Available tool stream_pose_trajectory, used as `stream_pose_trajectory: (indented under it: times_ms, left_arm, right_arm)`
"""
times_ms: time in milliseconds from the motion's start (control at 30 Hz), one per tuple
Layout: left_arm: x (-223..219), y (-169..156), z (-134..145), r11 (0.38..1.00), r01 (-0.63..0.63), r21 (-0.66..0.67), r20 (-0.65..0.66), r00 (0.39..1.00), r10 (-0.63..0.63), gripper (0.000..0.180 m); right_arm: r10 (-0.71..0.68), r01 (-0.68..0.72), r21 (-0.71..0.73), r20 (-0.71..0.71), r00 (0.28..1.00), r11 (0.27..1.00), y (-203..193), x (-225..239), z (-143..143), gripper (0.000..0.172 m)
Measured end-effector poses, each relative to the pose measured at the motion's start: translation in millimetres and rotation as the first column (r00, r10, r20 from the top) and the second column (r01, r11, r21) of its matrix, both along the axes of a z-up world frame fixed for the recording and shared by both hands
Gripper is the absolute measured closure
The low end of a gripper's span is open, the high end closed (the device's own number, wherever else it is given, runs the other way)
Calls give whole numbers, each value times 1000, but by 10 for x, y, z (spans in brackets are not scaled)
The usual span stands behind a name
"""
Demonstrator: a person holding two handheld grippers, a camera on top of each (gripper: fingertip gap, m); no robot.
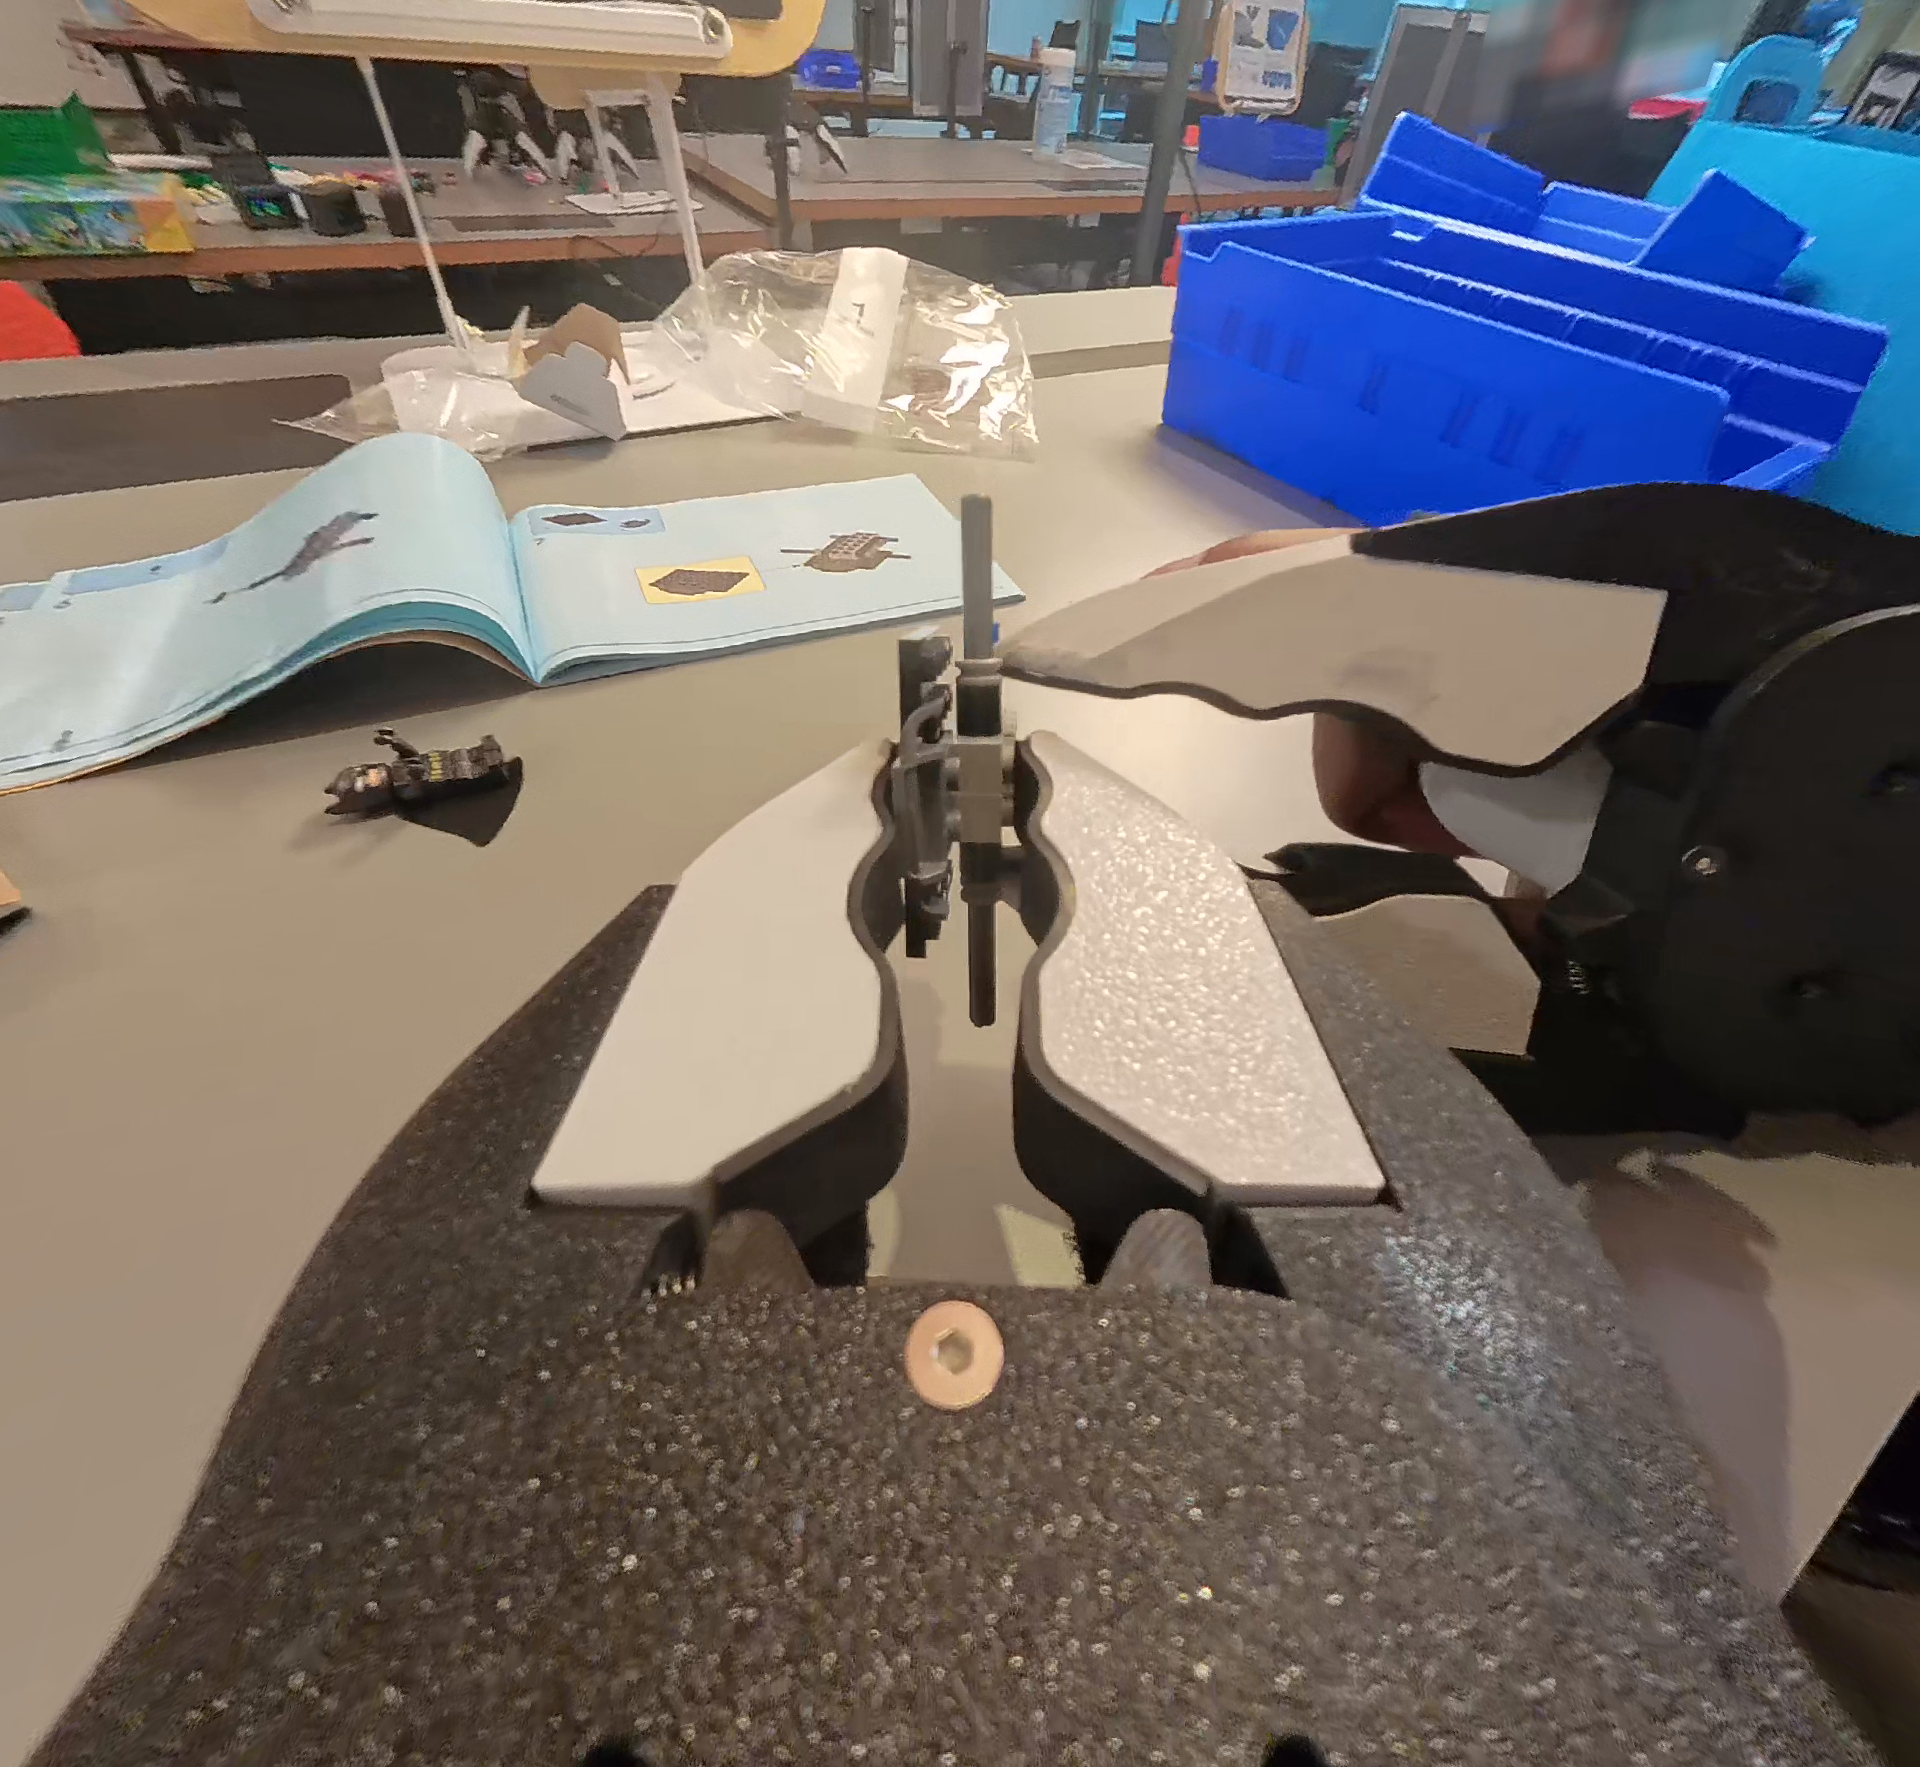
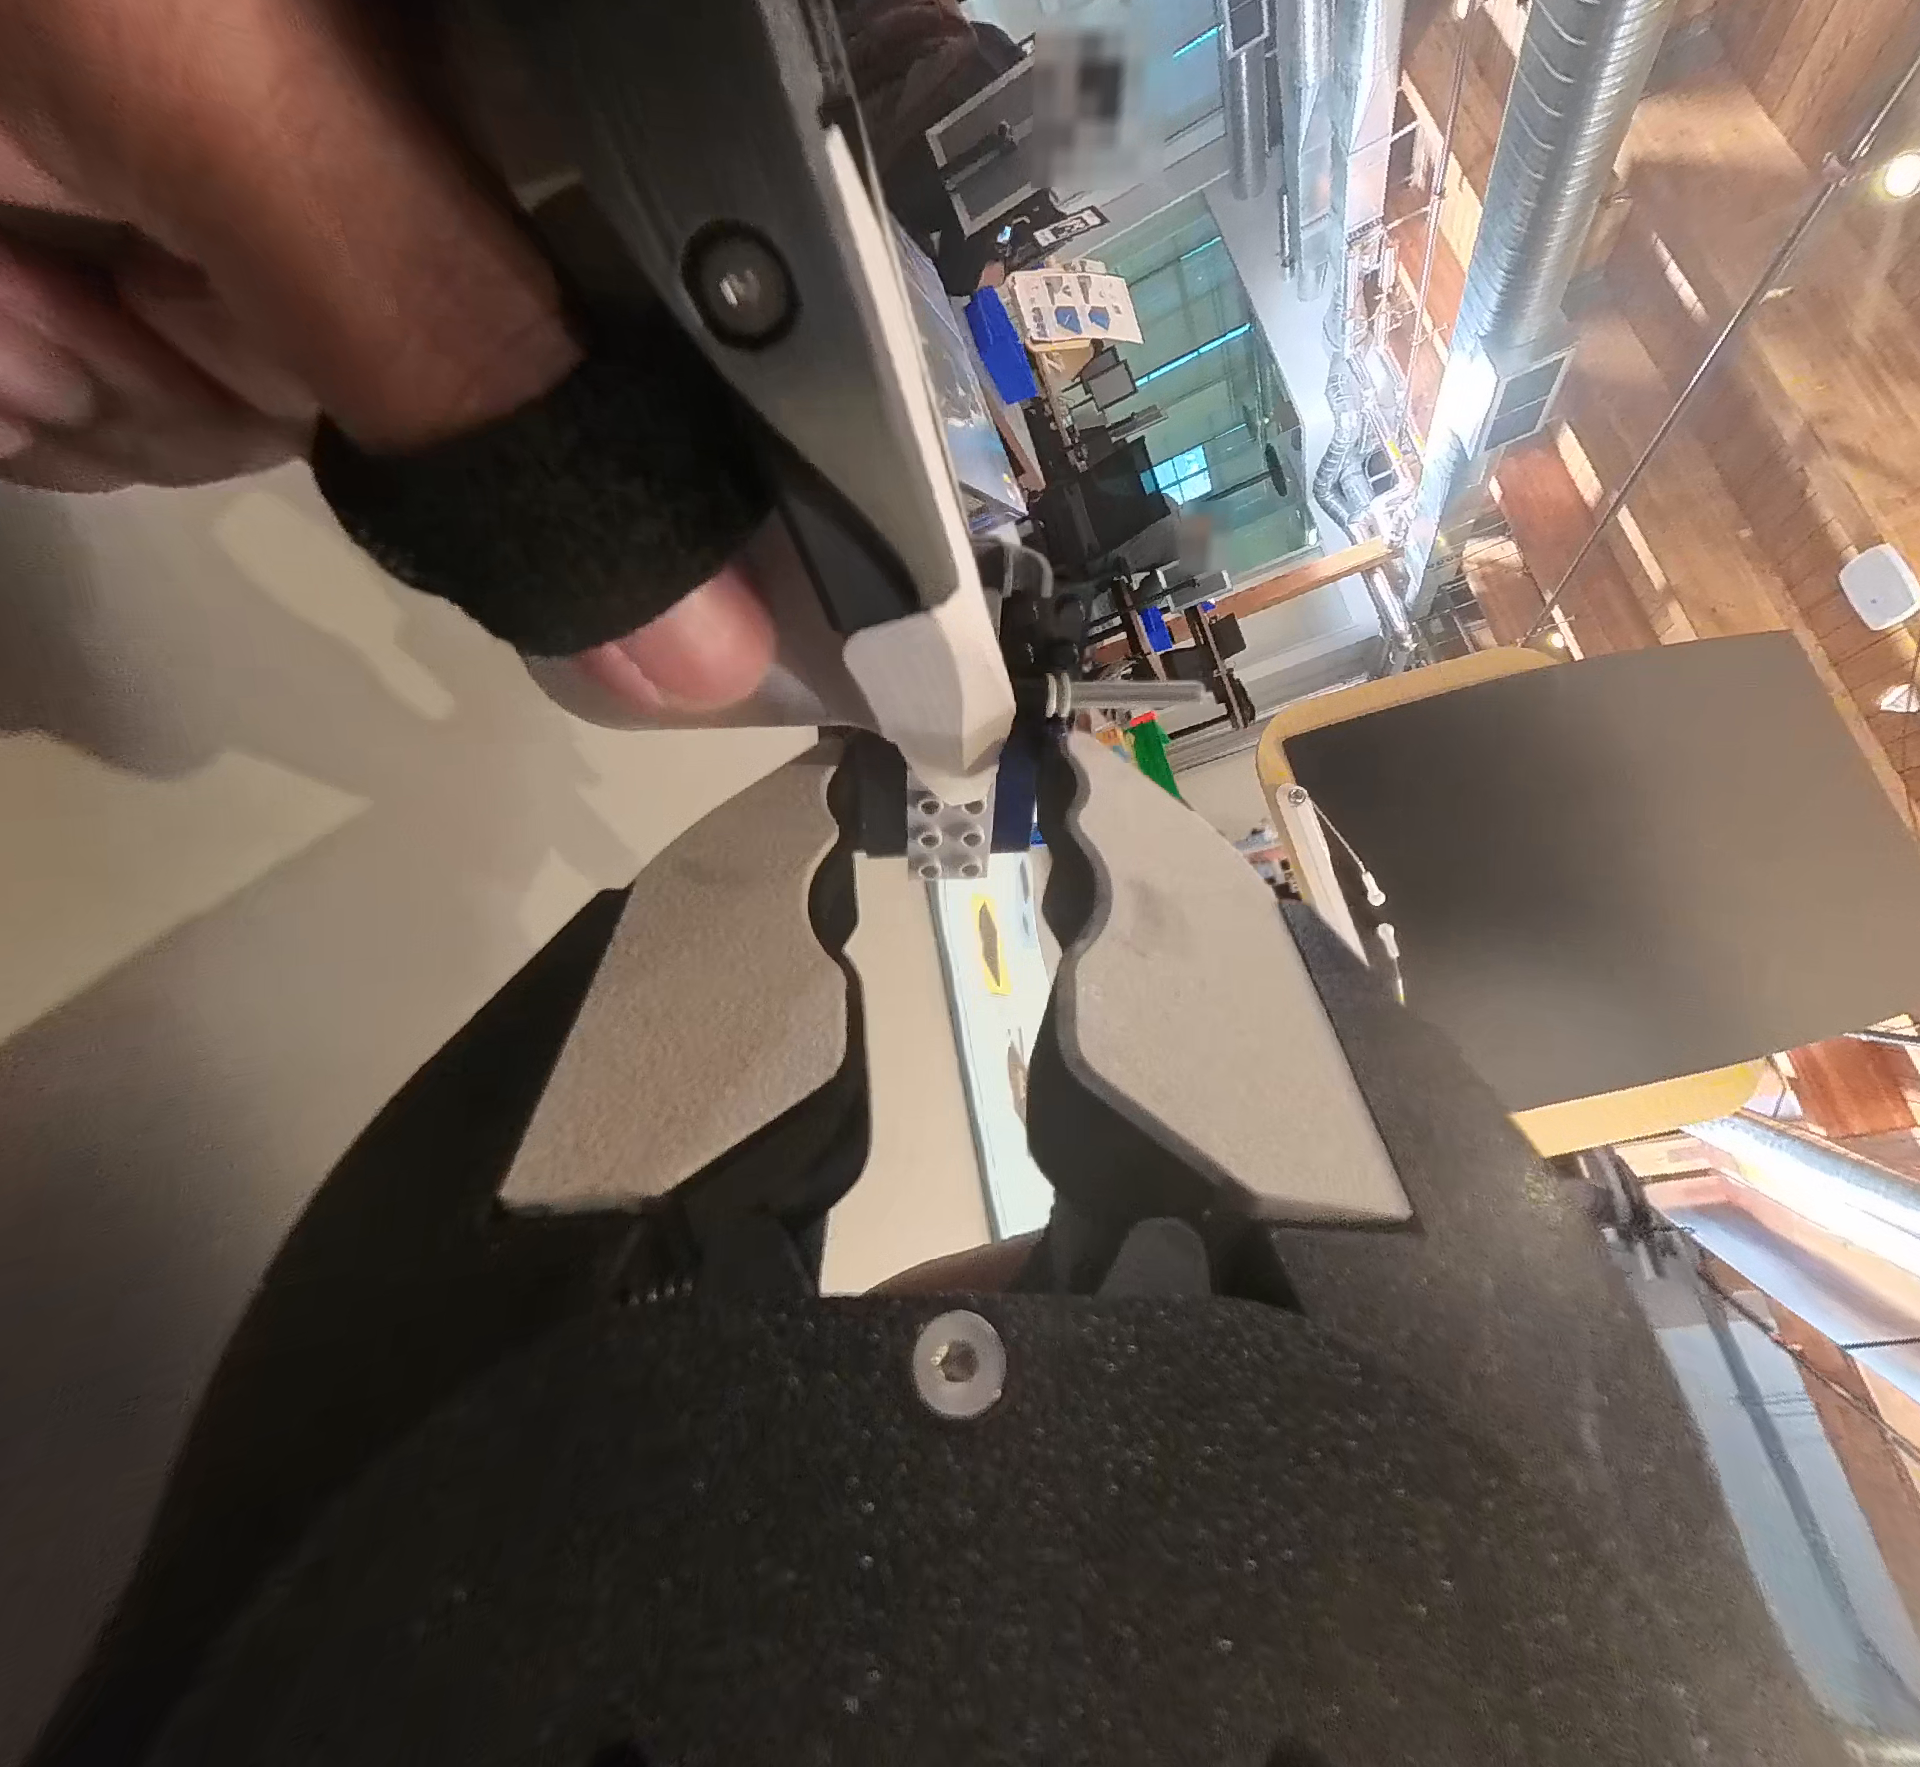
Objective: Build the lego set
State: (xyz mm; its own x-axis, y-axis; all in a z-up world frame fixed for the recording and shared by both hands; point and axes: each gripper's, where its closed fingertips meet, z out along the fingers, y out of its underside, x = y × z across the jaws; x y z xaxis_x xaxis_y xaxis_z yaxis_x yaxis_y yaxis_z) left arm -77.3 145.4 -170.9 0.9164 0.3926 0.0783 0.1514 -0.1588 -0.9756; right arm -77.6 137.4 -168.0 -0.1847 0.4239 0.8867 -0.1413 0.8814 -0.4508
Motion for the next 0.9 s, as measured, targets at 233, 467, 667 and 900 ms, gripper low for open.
stream_pose_trajectory:
  times_ms: [233, 467, 667, 900]
  left_arm:
    - [-50, 69, 70, 972, 153, 177, 219, 957, -191, 162]
    - [-182, 99, 361, 804, 302, 513, 402, 743, -536, 163]
    - [-42, 203, 644, 660, 496, 565, 235, 670, -705, 163]
    - [151, 439, 730, 565, 720, 403, -22, 625, -780, 162]
  right_arm:
    - [-21, 30, -160, 55, 998, 987, 166, -1, 128, 130]
    - [85, 40, -547, 202, 976, 836, 430, 51, 369, 126]
    - [360, -24, -780, 262, 895, 626, 416, 101, 522, 127]
    - [527, -154, -830, 186, 830, 536, 511, 224, 745, 134]
